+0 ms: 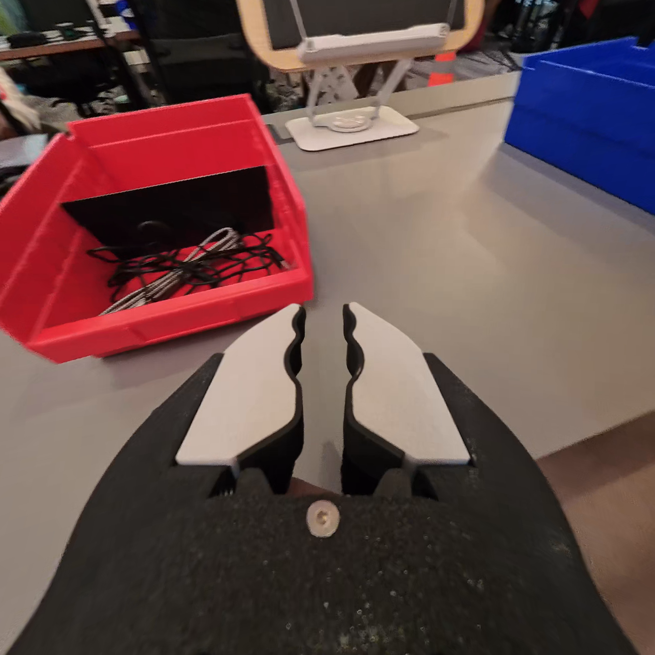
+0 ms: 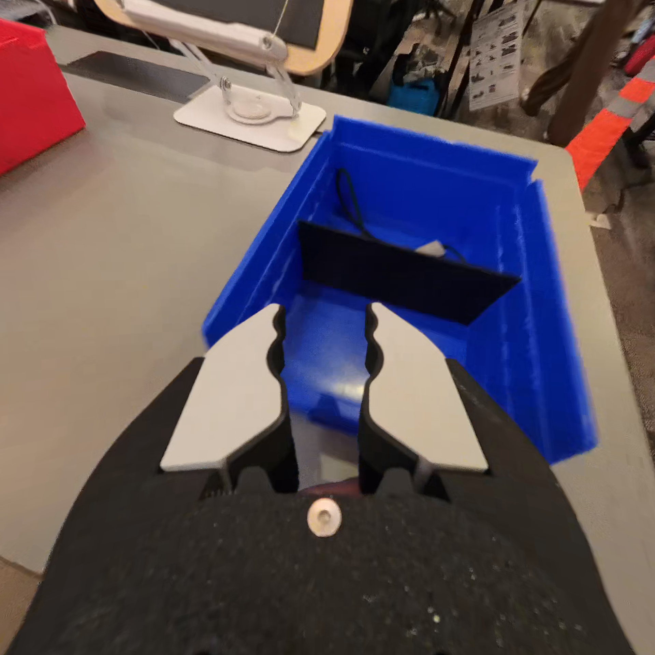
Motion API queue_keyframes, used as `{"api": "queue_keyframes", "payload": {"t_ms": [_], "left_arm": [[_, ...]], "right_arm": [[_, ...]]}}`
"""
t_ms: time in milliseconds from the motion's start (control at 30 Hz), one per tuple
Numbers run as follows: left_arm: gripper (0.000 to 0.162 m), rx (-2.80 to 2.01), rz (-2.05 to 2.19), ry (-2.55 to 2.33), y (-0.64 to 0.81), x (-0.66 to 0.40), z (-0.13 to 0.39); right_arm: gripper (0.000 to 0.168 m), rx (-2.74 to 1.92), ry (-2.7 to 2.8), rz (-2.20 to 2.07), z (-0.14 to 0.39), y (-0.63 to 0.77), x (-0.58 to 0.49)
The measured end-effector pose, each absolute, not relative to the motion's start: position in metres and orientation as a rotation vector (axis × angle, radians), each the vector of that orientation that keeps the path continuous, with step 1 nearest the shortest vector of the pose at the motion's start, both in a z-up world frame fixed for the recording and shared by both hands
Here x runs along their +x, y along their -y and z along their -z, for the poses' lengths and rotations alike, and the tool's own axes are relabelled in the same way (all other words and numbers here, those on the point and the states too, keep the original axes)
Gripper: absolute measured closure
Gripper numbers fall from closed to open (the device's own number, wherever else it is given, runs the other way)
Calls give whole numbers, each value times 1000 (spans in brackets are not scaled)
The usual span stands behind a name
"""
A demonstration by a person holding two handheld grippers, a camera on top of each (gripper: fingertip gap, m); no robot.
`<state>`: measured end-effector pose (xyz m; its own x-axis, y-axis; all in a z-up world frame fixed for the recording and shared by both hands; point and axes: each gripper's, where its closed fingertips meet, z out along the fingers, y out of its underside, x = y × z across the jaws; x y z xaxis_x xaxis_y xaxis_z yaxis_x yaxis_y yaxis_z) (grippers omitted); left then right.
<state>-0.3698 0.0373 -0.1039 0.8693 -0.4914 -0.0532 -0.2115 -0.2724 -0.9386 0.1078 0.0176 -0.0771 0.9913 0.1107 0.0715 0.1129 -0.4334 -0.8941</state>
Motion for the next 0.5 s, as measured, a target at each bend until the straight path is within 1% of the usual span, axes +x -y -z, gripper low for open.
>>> {"api": "queue_keyframes", "payload": {"t_ms": [67, 133, 233, 500], "left_arm": [[142, -1883, 285, -480, -44, -383, 106], [142, -1895, 294, -463, -48, -390, 108], [141, -1912, 280, -472, -53, -395, 113], [141, -1973, 237, -591, -60, -404, 121]], "right_arm": [[127, -1992, 96, 38, 96, 2, 95], [130, -1969, 40, -13, 112, 14, 81], [130, -1977, -9, -60, 133, 20, 78], [131, -1958, -12, -53, 131, 16, 90]]}}
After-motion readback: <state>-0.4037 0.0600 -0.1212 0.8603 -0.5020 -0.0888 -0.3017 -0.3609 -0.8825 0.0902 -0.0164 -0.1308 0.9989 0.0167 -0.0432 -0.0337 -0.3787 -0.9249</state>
